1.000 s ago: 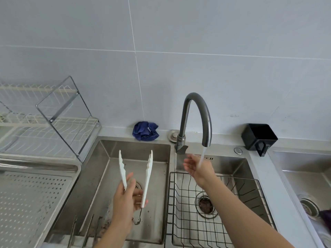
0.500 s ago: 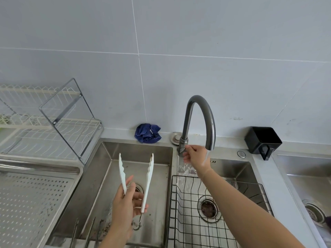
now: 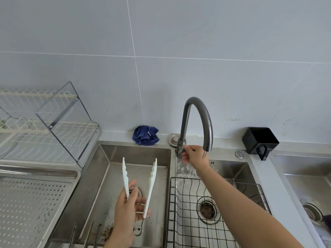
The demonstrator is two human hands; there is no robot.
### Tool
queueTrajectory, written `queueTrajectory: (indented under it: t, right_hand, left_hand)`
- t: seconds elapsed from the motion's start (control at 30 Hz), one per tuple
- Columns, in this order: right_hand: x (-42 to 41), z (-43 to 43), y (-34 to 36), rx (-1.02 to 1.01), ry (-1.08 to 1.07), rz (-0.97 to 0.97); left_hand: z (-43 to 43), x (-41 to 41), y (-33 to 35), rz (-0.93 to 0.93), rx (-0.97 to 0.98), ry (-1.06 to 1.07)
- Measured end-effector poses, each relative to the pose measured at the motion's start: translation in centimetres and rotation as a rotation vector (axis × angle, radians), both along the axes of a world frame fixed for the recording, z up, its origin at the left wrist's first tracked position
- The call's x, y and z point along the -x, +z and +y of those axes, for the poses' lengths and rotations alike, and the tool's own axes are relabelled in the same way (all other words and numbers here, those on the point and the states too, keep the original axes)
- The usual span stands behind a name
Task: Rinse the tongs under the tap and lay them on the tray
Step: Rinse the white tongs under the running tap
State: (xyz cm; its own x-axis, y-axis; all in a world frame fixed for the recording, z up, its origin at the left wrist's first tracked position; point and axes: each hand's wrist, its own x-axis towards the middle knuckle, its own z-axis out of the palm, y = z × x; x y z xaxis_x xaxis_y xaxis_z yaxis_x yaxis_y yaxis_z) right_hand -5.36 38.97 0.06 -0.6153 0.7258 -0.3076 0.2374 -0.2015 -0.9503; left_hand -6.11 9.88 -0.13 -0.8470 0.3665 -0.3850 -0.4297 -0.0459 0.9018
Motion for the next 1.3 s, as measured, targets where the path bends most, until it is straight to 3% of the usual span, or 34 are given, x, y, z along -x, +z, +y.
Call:
queueTrajectory:
  t: [0.53,1.3]
  right_hand:
    - [-2.2,-0.4,-0.4,0.218,-0.040,0.110]
    - [-0.9,-1.1,-1.5,0.157,-0.146,0.131]
  left_hand:
    - [1.2,-0.1,-0.2,-0.006,0.007,0.006]
    - [0.3,0.1,0.2,0.005,0.011,0.006]
